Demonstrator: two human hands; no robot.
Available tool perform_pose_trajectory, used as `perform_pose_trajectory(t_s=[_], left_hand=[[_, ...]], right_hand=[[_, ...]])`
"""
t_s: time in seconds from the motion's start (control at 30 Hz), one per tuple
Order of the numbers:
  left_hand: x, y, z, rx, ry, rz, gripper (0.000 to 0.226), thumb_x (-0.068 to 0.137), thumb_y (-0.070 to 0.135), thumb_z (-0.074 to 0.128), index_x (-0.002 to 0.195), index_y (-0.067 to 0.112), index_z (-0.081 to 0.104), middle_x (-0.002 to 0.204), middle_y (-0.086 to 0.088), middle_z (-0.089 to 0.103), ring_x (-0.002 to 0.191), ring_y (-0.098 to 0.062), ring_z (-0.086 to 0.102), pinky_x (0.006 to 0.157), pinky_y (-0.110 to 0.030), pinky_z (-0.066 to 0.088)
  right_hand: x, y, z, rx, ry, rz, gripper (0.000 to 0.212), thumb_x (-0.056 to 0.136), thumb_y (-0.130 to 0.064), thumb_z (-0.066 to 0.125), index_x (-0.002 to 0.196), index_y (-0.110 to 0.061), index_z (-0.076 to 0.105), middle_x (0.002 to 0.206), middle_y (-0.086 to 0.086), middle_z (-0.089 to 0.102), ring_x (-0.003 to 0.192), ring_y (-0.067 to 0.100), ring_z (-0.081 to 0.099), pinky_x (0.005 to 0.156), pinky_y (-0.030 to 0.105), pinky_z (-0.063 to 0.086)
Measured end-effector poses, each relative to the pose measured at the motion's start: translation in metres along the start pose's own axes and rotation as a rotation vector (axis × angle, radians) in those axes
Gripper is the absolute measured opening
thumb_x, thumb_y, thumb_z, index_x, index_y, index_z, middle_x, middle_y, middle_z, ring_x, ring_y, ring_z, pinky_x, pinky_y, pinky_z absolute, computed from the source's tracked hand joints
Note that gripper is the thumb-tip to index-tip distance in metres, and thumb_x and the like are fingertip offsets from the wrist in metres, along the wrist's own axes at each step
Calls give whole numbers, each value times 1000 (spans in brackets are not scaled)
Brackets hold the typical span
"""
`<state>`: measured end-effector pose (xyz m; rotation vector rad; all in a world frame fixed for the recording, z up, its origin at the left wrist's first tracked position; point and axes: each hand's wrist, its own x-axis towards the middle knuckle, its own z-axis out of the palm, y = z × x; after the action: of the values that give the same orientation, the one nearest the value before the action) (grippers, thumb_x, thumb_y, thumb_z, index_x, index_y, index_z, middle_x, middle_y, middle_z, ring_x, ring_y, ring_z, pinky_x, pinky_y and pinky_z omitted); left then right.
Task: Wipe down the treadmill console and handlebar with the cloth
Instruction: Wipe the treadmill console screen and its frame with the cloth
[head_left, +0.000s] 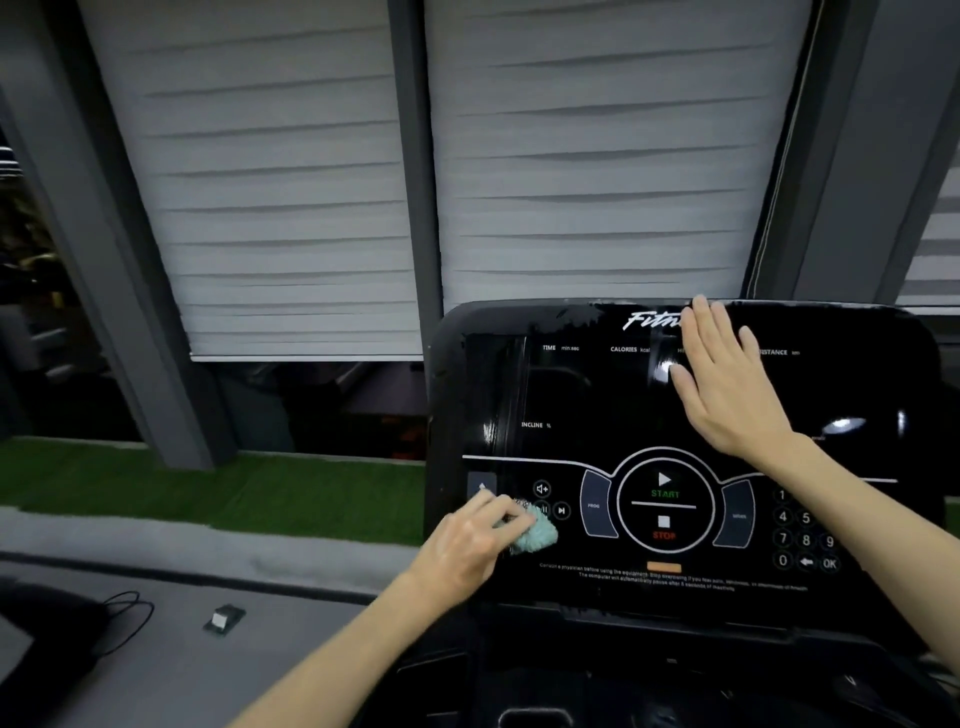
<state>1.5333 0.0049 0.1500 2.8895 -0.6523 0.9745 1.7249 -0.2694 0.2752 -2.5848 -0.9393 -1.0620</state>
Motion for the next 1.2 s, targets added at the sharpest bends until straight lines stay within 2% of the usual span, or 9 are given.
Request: perform_pose_trajectory(t_s=[0.07, 0.2, 0.37, 0.47, 0.57, 0.77, 1.0, 1.13, 1.2], left_hand=[[7, -4, -10, 60, -36, 59, 52, 69, -11, 51, 113, 16, 58, 102, 4, 51, 84, -13, 42, 33, -24, 42], [58, -22, -42, 70, 55, -1, 43, 78, 1, 33, 110, 15, 58, 99, 2, 50, 90, -19, 50, 31, -29, 43], [146, -49, -95, 164, 211, -59, 58, 61, -11, 67, 117, 4, 62, 102, -11, 63, 86, -33, 59, 44, -38, 54], [178, -63, -115, 179, 231, -44, 45, 56, -18, 70, 97, 1, 67, 99, -12, 66, 82, -34, 60, 50, -41, 56], [174, -63, -110, 201, 223, -35, 41, 54, -21, 70, 89, 0, 65, 96, -15, 63, 76, -33, 58, 46, -36, 54], [101, -59, -69, 134, 153, 19, 44, 69, -11, 56, 111, 2, 60, 107, -13, 58, 84, -28, 51, 64, -39, 56], [31, -38, -47, 122, -24, 104, 45, 77, 6, 62, 121, 6, 52, 113, -7, 48, 83, -18, 50, 44, -22, 50], [81, -65, -74, 283, 103, 61, 43, 78, 2, 44, 118, 9, 56, 113, -6, 49, 89, -22, 47, 39, -27, 50], [113, -82, -89, 312, 175, 0, 48, 74, -5, 52, 120, 8, 55, 116, -7, 43, 93, -24, 46, 39, -31, 51]], right_hand=[[0, 1, 1, 1, 1, -1, 66, 99, -40, 19, 153, -4, 12, 162, 11, 6, 149, 24, 2, 117, 49, 12], [0, 2, 2, 2, 0, 0, 65, 99, -40, 20, 153, -5, 11, 162, 8, 3, 149, 21, -1, 118, 48, 10], [0, 2, 2, 10, -11, 12, 65, 99, -41, 20, 154, -7, 9, 162, 7, 1, 149, 21, -3, 118, 47, 9], [0, 2, 3, 1, -11, 11, 66, 99, -41, 20, 154, -6, 10, 162, 8, 2, 149, 21, -2, 118, 48, 10], [0, 1, 5, 8, -11, 21, 65, 99, -40, 21, 154, -7, 9, 162, 8, 2, 149, 22, -2, 118, 49, 10], [0, 1, 5, 7, -4, 13, 65, 99, -40, 21, 154, -6, 10, 162, 10, 3, 149, 23, -2, 117, 49, 9], [0, 0, -1, 7, -4, 11, 67, 98, -41, 18, 153, -4, 12, 161, 10, 4, 149, 24, 1, 117, 51, 13], [0, 1, -1, -8, -13, 2, 67, 98, -42, 18, 153, -4, 12, 161, 9, 2, 149, 23, 1, 116, 50, 13], [0, 1, 0, -6, -7, 10, 67, 98, -43, 17, 153, -5, 11, 161, 7, 1, 149, 21, -2, 117, 48, 10]])
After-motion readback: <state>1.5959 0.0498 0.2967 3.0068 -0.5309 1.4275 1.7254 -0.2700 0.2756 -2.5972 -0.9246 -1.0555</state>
